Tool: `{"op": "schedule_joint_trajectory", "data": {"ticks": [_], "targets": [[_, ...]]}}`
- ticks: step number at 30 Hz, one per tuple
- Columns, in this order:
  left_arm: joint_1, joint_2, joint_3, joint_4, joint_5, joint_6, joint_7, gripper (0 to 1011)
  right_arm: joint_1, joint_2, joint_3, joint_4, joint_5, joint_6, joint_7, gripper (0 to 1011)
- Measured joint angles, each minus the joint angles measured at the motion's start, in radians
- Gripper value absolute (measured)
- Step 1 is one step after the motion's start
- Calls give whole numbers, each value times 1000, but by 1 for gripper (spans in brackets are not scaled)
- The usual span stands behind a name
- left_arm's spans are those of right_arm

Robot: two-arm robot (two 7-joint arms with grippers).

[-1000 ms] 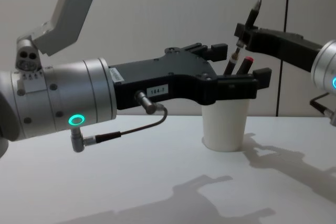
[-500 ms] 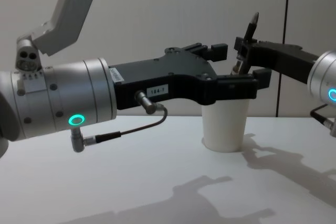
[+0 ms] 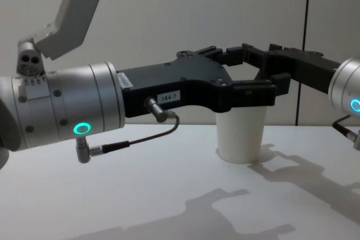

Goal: Place the pen into the pen holder.

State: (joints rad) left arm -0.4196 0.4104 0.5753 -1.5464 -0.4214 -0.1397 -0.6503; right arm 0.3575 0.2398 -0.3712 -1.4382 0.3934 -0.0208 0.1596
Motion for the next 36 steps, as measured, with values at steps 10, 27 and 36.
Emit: {"op": "schedule_joint_trajectory", "data": {"ticks": [10, 27, 36], "targets": [[0, 0, 0, 0, 0, 0, 0, 1002, -1, -1, -1, -1, -4, 2, -3, 887], [0, 0, 0, 0, 0, 0, 0, 1002, -54, 17, 66, -73, 42, 0, 5, 1001], [0, 0, 0, 0, 0, 0, 0, 1002, -109, 35, 122, -134, 64, 15, -14, 1001]]}}
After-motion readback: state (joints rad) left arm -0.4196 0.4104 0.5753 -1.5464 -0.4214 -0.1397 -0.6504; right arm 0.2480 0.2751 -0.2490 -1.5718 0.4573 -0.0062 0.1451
